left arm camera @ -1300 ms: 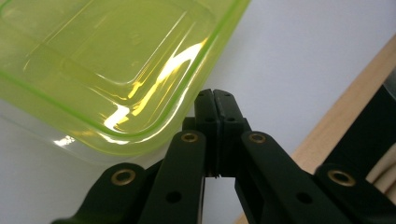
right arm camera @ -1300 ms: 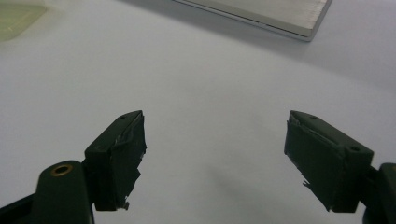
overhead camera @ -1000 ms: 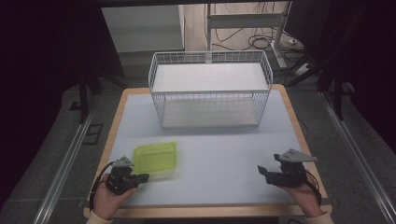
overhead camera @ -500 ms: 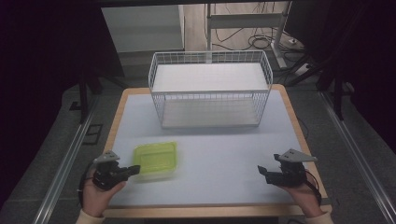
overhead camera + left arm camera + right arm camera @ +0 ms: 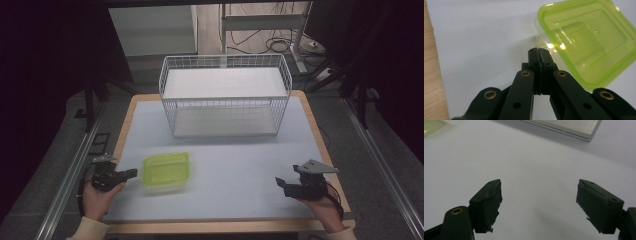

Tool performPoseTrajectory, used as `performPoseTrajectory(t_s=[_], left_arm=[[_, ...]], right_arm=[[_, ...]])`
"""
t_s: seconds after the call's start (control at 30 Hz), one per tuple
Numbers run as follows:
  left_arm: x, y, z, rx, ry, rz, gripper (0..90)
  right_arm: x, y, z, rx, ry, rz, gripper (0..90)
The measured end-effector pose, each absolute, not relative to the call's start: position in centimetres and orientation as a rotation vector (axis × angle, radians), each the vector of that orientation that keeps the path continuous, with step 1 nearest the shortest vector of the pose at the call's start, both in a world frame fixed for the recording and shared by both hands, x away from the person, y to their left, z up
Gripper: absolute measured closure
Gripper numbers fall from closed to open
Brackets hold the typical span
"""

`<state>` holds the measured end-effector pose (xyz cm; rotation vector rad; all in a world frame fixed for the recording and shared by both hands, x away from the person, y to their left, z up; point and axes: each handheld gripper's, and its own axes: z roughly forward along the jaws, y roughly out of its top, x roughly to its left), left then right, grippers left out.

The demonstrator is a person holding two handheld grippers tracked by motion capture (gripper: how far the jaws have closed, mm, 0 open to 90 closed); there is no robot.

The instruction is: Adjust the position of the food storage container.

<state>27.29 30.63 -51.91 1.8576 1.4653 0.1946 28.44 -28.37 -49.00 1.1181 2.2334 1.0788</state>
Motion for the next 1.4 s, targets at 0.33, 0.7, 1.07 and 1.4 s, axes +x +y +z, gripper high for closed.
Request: performPoseTrajectory(t_s=[0.33,0.7,1.07,1.4], left_arm=[[28.7,30.2,-53.6,1.848,1.49,0.085,89.9],[29.1,29.0,-54.0,1.887,1.468,0.069,89.9],[29.4,27.9,-54.0,1.906,1.438,0.055,89.9],[30.2,25.8,-53.7,1.939,1.399,0.06,89.9]], right_arm=[[28.5,-28.1,-49.2,1.115,2.245,1.064,20.7],[28.5,-28.3,-49.0,1.133,2.208,1.064,20.7],[28.5,-28.3,-49.1,1.14,2.21,1.056,20.7],[28.5,-28.2,-49.2,1.141,2.212,1.051,20.3]])
